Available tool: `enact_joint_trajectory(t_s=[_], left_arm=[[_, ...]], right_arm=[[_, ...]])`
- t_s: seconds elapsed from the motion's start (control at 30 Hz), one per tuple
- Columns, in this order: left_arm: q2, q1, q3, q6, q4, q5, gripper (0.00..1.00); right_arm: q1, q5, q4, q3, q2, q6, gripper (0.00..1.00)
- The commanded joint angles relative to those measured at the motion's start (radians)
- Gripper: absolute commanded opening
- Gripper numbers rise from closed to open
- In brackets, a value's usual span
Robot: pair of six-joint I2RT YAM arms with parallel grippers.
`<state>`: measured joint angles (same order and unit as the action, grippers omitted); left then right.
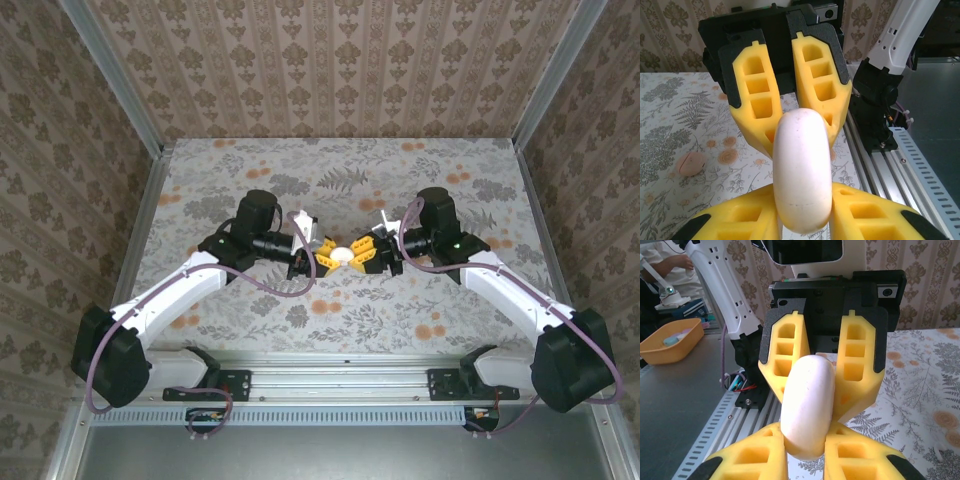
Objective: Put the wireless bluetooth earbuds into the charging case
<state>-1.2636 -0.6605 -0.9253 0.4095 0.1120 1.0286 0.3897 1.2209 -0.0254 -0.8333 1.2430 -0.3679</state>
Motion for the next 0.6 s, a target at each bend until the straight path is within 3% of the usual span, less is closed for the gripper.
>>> enact_joint_trajectory(t_s=[0.0, 0.3, 0.57], left_arm=[[-0.011, -0.007, -0.027, -0.021, -0.023, 0.056, 0.29], [-0.013, -0.007, -0.030, -0.040, -0.040, 0.067, 0.37], [-0.011, -0.007, -0.041, -0.050, -0.035, 0.070, 0.30]], right_arm=[[-0.003, 0.027, -0.029, -0.028, 0.010, -0.019, 0.18], [-0.003, 0.025, -0.018, -0.036, 0.017, -0.026, 0.18], [-0.003, 0.025, -0.007, -0.043, 0.021, -0.033, 0.18]])
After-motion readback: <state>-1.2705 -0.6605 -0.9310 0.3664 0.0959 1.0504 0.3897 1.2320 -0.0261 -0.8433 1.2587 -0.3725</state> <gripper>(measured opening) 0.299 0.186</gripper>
